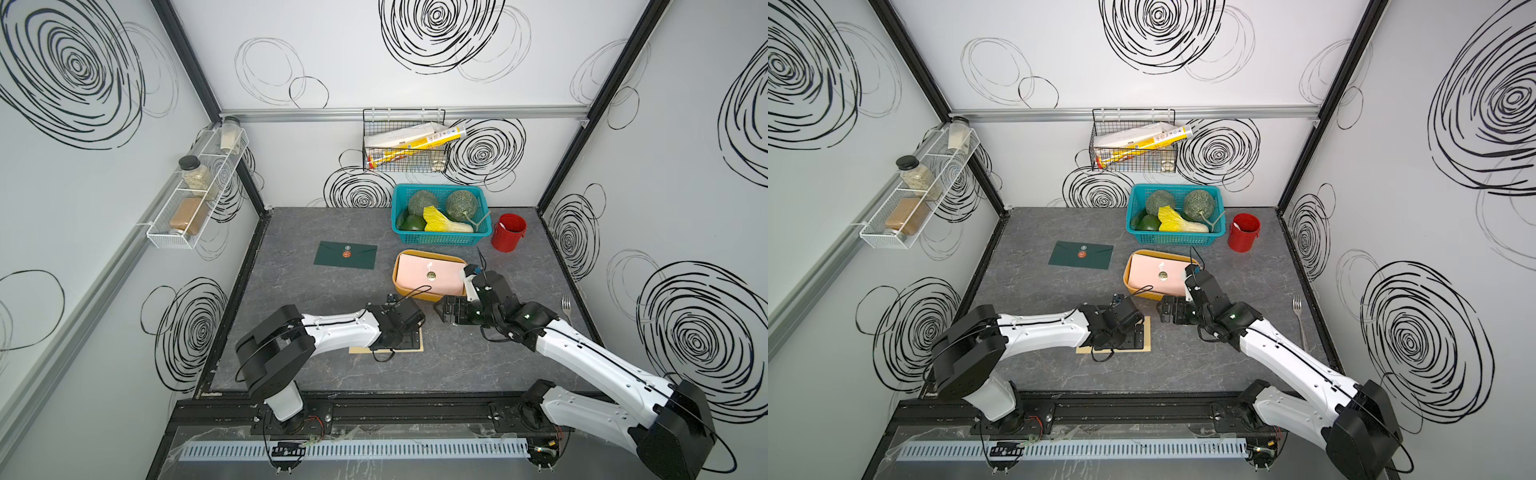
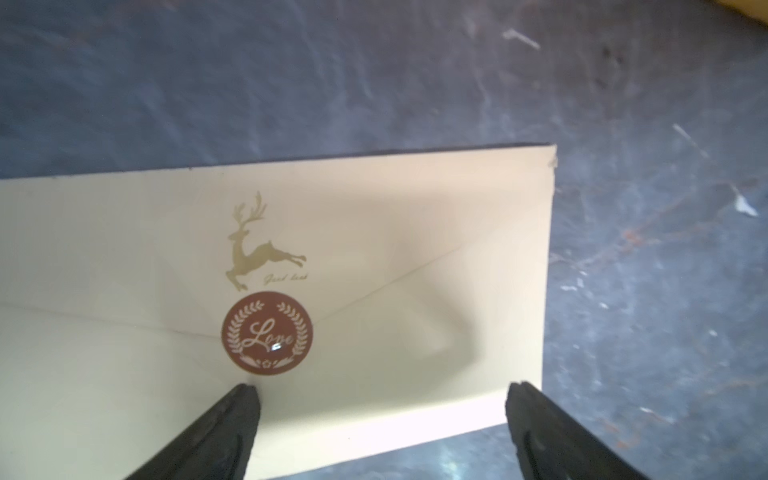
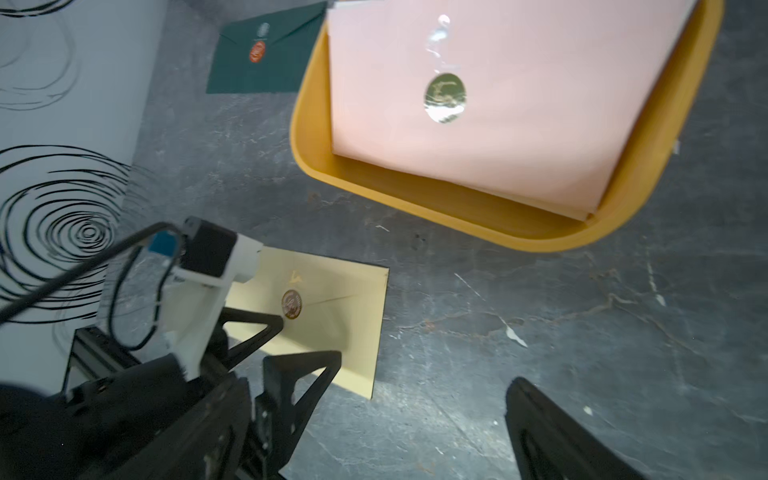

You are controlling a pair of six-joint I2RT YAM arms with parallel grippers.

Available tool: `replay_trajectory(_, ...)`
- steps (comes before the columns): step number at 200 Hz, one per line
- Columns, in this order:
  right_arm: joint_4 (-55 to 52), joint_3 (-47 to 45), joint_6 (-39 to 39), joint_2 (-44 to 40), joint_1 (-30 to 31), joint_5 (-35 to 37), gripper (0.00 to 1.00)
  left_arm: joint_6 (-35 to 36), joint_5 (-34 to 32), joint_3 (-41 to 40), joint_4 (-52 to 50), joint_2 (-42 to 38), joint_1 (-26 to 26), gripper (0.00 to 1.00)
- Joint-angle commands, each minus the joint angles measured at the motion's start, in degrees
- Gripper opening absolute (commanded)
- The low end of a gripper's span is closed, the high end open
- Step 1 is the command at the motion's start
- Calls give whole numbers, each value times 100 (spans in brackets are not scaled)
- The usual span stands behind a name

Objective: Put the sealed envelopes into the storage box
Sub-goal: Move the envelope to the center of the board, then pick up the envelope from the center of the board.

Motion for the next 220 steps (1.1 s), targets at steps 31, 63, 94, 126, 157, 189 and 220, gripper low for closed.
replay_trajectory(31, -39, -239, -269, 364, -98, -512, 100, 173, 282, 206, -732, -898, 754, 99)
replay_trajectory(63, 694, -488, 34, 957, 95, -1098, 100, 1046, 83, -600, -827, -1476, 1627, 99)
replay_trajectory(94, 987, -367, 283, 1380, 298, -1156, 100, 1448, 687, -1302, -129, -1584, 2057, 99)
replay_trajectory(126, 1433, -410, 640, 1850, 524, -1323, 100, 1688, 1035, -1412, 289, -1212, 2055, 99)
replay_trajectory(157, 1549, -452, 949, 2069, 614, -1303, 100, 1728, 1330, -1576, 507, -1150, 2046, 99)
replay_trajectory(189, 1416, -425, 1241, 2197, 706, -1113, 100, 1693, 1419, -1647, 574, -1159, 1974, 99)
replay_trajectory(220, 1565, -522, 1612, 2429, 809, -1193, 100, 1611, 1479, -1694, 638, -1131, 1868, 99)
